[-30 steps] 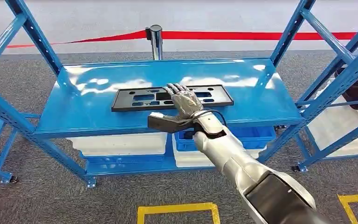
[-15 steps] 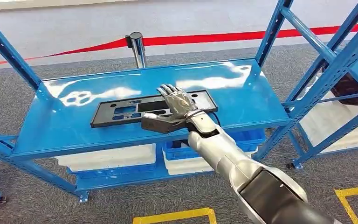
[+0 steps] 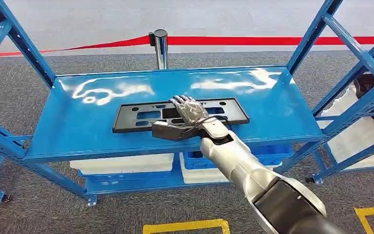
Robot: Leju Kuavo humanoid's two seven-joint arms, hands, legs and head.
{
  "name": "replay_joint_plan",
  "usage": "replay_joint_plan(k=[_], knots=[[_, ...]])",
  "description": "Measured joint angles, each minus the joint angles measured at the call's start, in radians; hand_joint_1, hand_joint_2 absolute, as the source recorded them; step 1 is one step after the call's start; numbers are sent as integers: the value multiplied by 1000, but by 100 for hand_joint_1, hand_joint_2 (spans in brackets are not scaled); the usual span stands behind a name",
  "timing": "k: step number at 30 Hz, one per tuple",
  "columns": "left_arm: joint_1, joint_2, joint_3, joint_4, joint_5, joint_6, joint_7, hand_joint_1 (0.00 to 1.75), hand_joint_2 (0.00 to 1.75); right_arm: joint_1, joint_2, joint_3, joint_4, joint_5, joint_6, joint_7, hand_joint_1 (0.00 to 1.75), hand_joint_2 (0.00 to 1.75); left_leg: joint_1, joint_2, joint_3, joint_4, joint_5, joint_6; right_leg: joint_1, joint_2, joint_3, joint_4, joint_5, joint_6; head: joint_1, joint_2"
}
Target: Take the parts from the cabinet and place them on the table.
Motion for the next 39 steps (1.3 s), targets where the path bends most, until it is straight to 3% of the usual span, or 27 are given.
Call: replay_joint_plan(k=[5, 23, 24, 31, 39], knots=[[0, 0, 3, 0, -1, 0, -3, 0, 0, 0, -2, -27, 1, -45, 38, -21, 0, 175, 1, 0, 1, 0, 0, 0, 0, 0, 0, -1, 0, 12, -2, 0], [1, 0, 5, 0, -3, 0, -2, 0, 0, 1, -1, -51, 2, -72, 97, -48, 0, 175, 8, 0, 4, -4, 1, 0, 7, 0, 1, 1, -1, 11, -8, 0], [1, 0, 5, 0, -4, 0, -2, 0, 0, 1, -1, -51, 2, -71, 97, -42, 175, 175, 8, 0, 4, -4, 1, 0, 7, 0, 1, 1, -1, 11, -8, 0], [1, 0, 11, 0, -5, 2, -2, 0, 0, 10, -2, -52, 6, -69, 89, -6, 175, 175, 8, 0, 5, -4, 1, 0, 7, 0, 1, 1, -1, 11, -8, 0], [3, 0, 19, 0, -6, 5, -5, 0, 0, 21, -6, -54, 9, -60, 28, 11, 175, 175, 8, 0, 5, -4, 1, -1, 7, 0, 1, 1, -1, 10, -8, 0]])
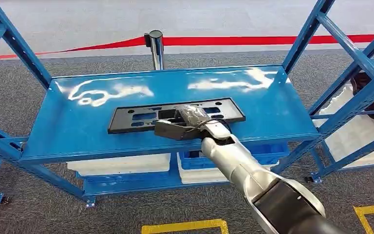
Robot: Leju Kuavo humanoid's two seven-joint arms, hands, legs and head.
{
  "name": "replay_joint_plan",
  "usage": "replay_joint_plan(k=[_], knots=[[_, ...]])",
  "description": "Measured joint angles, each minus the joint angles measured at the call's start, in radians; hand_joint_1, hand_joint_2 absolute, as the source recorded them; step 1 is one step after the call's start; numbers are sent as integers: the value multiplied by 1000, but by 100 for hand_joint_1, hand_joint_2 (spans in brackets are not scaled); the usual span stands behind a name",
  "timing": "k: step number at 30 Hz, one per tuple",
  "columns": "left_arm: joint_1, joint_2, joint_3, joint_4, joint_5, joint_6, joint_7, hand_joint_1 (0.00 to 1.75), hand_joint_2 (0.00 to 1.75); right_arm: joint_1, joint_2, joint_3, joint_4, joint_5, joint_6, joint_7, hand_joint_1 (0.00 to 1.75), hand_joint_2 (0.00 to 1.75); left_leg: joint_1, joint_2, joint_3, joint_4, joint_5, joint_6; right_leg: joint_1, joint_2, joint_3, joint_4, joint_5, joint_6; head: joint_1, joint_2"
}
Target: Take the parts from the cabinet and place them on the table.
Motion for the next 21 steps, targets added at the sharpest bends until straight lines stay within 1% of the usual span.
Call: replay_joint_plan(k=[4, 7, 9, 12, 13, 15, 17, 19, 21], knots=[[0, 0, 1, 0, 0, 5, -8, 0, 0, 1, -2, 0, 0, 5, -43, 2, 175, 175, 0, 0, 0, 0, 0, 0, 0, 0, 0, 0, 0, 0, 0, 0], [1, 0, 3, 0, 3, 8, -13, 0, 0, 9, -3, -8, 0, -27, -64, -25, 175, 175, 0, 0, 1, 0, 0, 0, 0, 0, 1, 0, 0, 0, 0, 0], [2, 0, 5, 0, 8, 14, -19, 0, 0, 12, -3, -26, -1, -69, -74, -62, 175, 175, 0, 1, 2, 0, 0, 0, 0, 0, 2, 0, 0, 0, 0, 0], [6, 0, 16, 0, 19, 22, -37, 0, 0, 14, -4, -73, -23, -160, -80, -168, 175, 175, 1, 3, 5, 0, 0, 0, 1, 3, 4, 0, 0, 0, 0, 0], [8, 0, 21, 0, 22, 28, -44, 0, 175, 15, -5, -89, -37, -192, -77, -202, 175, 175, 1, 4, 7, 0, -1, 0, 1, 3, 5, 0, 0, 0, 0, 0], [13, 0, 29, 0, 29, 36, -59, 0, 175, 26, -8, -123, -85, -264, -54, -271, 175, 175, 1, 4, 9, 0, -1, 0, 1, 3, 6, 0, -1, -1, 0, 0], [18, 0, 34, 0, 34, 41, -69, 0, 175, 49, -18, -154, -157, -330, -26, -314, 175, 175, 1, 3, 10, 0, -1, 0, 1, 3, 7, 0, -1, -1, 0, 0], [23, 0, 44, 0, 41, 47, -79, 0, 175, 83, -34, -173, -245, -397, 7, -327, 175, 175, 1, 3, 10, -1, -1, 0, 1, 2, 8, 0, -1, -1, -1, 0], [30, 0, 53, 0, 49, 52, -90, 0, 175, 130, -64, -192, -383, -492, 49, -332, 175, 175, 1, 3, 10, 0, -1, 0, 1, 2, 8, 0, -1, -1, 0, 0]])
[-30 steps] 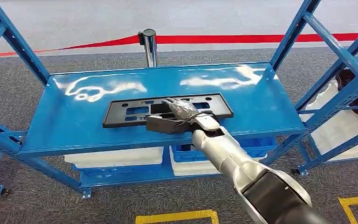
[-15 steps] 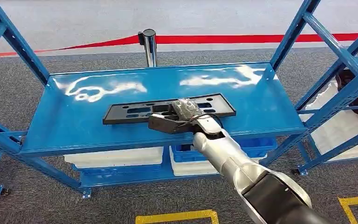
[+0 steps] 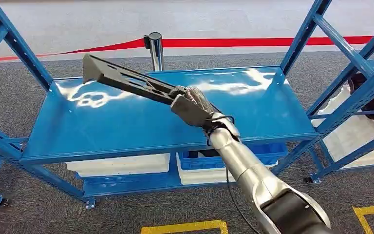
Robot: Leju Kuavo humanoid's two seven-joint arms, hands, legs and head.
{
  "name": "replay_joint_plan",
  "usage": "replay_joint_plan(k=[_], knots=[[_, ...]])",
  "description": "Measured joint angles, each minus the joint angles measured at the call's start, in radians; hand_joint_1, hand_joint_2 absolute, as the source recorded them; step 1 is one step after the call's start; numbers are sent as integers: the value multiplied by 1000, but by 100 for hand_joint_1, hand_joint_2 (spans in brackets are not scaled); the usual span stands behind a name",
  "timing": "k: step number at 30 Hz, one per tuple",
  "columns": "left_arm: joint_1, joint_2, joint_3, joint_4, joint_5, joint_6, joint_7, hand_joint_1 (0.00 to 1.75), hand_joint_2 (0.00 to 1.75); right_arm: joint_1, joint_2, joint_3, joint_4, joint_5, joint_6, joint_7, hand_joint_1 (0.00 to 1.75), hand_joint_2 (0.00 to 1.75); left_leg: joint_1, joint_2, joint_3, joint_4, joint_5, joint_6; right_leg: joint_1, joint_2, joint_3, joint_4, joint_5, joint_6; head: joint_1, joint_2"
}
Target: Take the parts from the cabinet and place them on the table.
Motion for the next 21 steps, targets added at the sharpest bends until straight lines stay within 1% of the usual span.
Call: replay_joint_plan(k=[4, 6, 10, 15, 19, 21], knots=[[4, 0, 21, 0, 18, 11, -15, 0, 175, 80, -61, -33, -289, -198, 68, 11, 175, 175, 0, -2, -2, 0, 0, 0, 0, -1, 0, 0, 0, 0, -2, 0], [4, 0, 28, 0, 24, 18, -19, 0, 175, 102, -89, -53, -430, -264, 85, 15, 175, 175, -1, -2, -3, 0, 0, 0, 0, -2, 0, 0, 0, 0, -1, 0], [3, 0, 48, 0, 37, 24, -35, 0, 175, 140, -134, -91, -668, -357, 101, 14, 175, 175, -1, -2, -3, 0, -1, -1, 0, -1, -1, 0, -1, 0, -2, 0], [1, 0, 67, -1, 51, 36, -45, 0, 175, 197, -165, -129, -890, -477, 127, -4, 175, 175, -1, -3, -3, -1, -1, -1, 0, -2, -1, 0, -2, 1, -2, 0], [-3, 0, 79, -1, 57, 41, -52, 0, 175, 231, -182, -148, -1020, -513, 140, -3, 175, 175, -1, -2, -2, -1, -1, -1, 0, -2, 0, 0, -2, 1, -2, 0], [-3, 0, 82, -1, 59, 43, -53, 0, 175, 244, -190, -150, -1058, -514, 141, 0, 175, 175, -1, -2, -2, -1, -1, -1, 0, -2, 0, 0, -2, 1, -2, 0]])
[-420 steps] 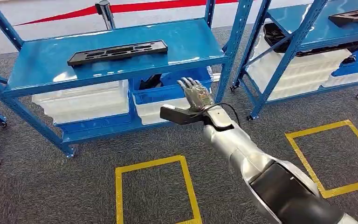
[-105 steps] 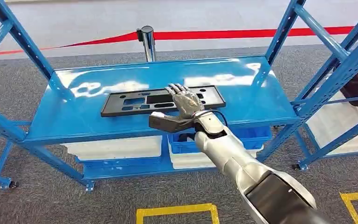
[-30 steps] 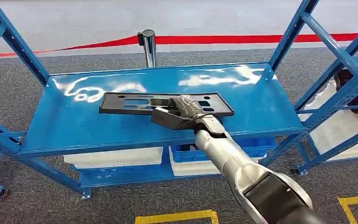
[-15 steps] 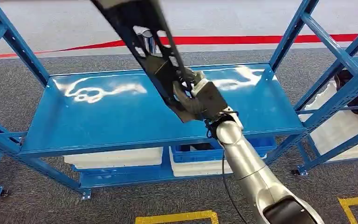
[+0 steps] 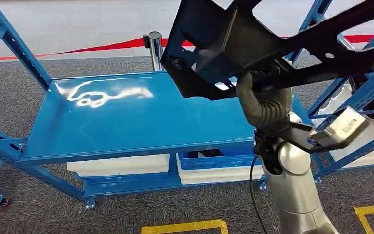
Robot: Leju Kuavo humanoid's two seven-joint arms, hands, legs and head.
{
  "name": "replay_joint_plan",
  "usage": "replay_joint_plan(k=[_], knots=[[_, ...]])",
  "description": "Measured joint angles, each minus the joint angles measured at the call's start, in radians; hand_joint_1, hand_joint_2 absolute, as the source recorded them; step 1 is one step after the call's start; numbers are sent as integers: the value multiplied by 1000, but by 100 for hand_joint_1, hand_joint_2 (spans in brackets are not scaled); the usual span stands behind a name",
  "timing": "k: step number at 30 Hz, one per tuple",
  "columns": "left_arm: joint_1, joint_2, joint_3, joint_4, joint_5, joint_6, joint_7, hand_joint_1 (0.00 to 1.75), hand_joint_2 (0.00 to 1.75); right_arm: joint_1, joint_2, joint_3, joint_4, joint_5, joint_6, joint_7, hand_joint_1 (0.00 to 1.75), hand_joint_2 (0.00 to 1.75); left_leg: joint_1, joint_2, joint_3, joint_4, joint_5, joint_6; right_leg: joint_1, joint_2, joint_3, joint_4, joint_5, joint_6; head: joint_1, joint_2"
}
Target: Take the parts from the cabinet and place them on the table.
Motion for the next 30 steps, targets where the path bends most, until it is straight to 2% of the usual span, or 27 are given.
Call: replay_joint_plan(k=[15, 18, 22, 25, 30], knots=[[5, 0, 21, 0, 23, 0, -49, 0, 175, 22, -27, 2, -38, 5, 3, 3, 175, 175, 0, 0, 0, 0, 0, 0, 0, 0, 0, 0, 0, 0, 0, 0], [9, 0, 37, 0, 43, 2, -91, 0, 175, 30, -29, 1, -41, 28, -22, -7, 175, 175, 0, 0, 0, 0, 0, 0, 0, 0, 0, 0, 0, 0, 0, 0], [18, 0, 76, 0, 109, -66, -164, 0, 175, 45, -32, 2, -55, 56, -52, -11, 175, 175, 0, 0, 0, 0, 0, 0, 0, 0, 0, 0, 0, 0, 0, 0], [21, 0, 99, 0, 122, -76, -196, 0, 175, 55, -33, 2, -62, 66, -66, -12, 175, 175, 0, 0, 0, 0, 0, 0, 0, 0, 0, 0, 0, 0, 0, 0], [21, 0, 119, 0, 119, -34, -204, 0, 175, 66, -39, 2, -66, 75, -76, -14, 175, 175, 0, 0, 0, 0, 0, 0, 0, 0, 0, 0, 0, 0, 0, 0]])
